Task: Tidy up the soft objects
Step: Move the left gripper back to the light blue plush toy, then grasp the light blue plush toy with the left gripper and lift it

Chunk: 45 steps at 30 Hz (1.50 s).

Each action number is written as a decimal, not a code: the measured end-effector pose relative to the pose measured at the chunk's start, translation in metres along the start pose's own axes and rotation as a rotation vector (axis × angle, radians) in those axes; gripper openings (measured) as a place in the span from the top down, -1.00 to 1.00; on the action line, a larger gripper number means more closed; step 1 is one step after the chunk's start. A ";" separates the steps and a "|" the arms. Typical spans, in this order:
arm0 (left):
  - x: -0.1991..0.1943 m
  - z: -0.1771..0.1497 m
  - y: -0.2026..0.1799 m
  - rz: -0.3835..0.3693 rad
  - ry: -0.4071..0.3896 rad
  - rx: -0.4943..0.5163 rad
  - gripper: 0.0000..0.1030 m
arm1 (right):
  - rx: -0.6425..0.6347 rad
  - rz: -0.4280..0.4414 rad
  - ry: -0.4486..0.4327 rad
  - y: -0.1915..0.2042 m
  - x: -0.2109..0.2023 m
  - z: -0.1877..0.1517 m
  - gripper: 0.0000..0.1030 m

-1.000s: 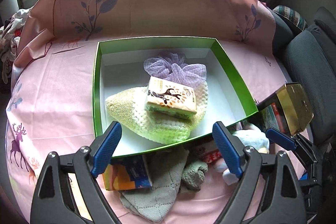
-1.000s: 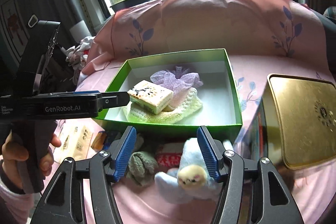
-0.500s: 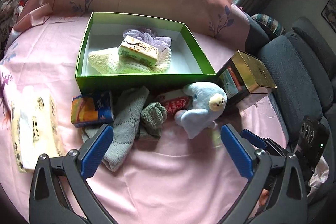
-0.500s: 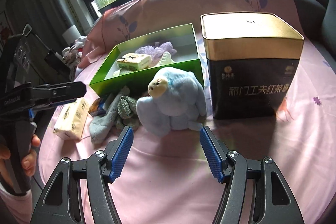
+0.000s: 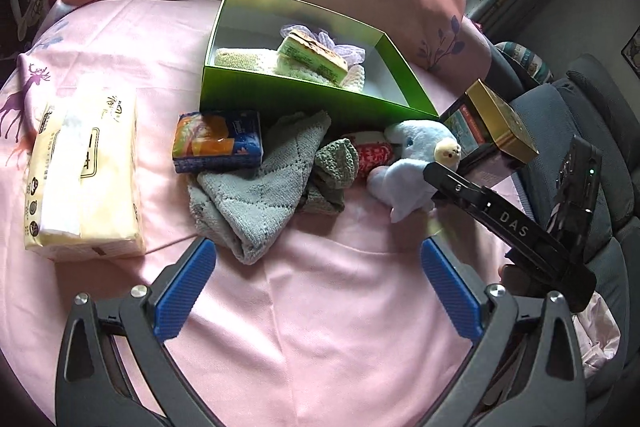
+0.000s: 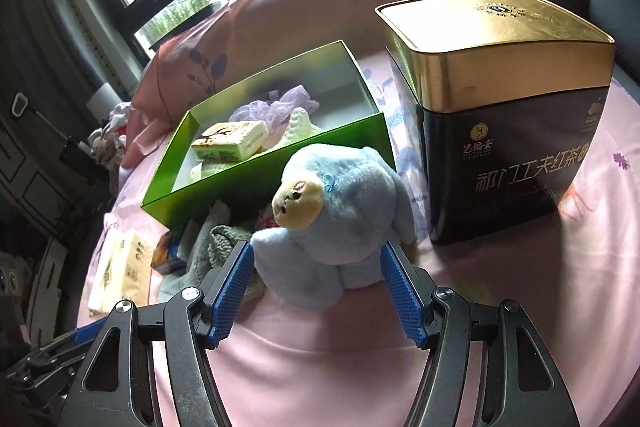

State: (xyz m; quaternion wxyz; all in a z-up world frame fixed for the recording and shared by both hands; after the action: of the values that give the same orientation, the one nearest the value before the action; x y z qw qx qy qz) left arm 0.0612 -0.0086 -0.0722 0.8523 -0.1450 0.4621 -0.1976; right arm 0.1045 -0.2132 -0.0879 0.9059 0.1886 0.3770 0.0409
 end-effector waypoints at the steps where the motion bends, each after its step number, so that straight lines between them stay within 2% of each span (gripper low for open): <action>1: -0.001 0.001 0.002 -0.006 -0.002 -0.003 -0.98 | 0.012 -0.021 -0.001 0.000 0.003 0.001 -0.29; 9: -0.001 0.002 0.019 -0.022 -0.008 -0.030 -0.98 | 0.118 -0.145 -0.048 -0.003 0.018 0.012 -0.30; 12: 0.001 0.001 0.023 -0.029 -0.004 -0.040 -0.98 | 0.143 -0.156 -0.057 -0.011 0.021 0.011 -0.12; 16: 0.005 -0.001 0.023 -0.027 0.010 -0.038 -0.98 | 0.125 -0.103 -0.056 -0.015 0.014 0.007 -0.04; 19: 0.006 -0.002 0.019 -0.040 0.020 -0.033 -0.98 | 0.096 -0.011 -0.048 -0.012 -0.001 0.000 -0.02; 22: 0.006 -0.001 0.010 -0.065 0.030 -0.024 -0.98 | 0.045 0.109 -0.014 -0.003 -0.022 -0.013 -0.02; 28: 0.012 -0.005 -0.022 -0.129 0.065 0.004 -0.98 | -0.098 0.233 0.098 0.014 -0.053 -0.049 -0.05; 31: 0.017 -0.013 -0.040 -0.152 0.091 0.038 -0.98 | -0.200 0.204 0.128 0.022 -0.056 -0.067 -0.08; 33: 0.023 -0.018 -0.048 -0.144 0.108 0.051 -0.98 | -0.233 0.176 0.144 0.021 -0.054 -0.075 -0.19; 38: 0.032 -0.027 -0.061 -0.131 0.146 0.071 -0.98 | -0.234 0.194 0.182 0.019 -0.057 -0.087 -0.42; 45: 0.042 -0.031 -0.077 -0.122 0.163 0.112 -0.97 | -0.237 0.192 0.211 0.020 -0.047 -0.098 -0.44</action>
State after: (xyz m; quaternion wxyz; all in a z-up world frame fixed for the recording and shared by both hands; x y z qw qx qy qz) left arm 0.0404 -0.0981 -0.0861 0.8051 -0.1083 0.5084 -0.2857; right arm 0.0040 -0.1748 -0.1124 0.8691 0.1103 0.4428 0.1910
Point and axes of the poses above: each gripper's, at about its wrist camera, not at the fingertips, and x roughly the way its jaws point, y to its left, z to its top, the point moved 6 cm from there along x, roughly the way its jaws point
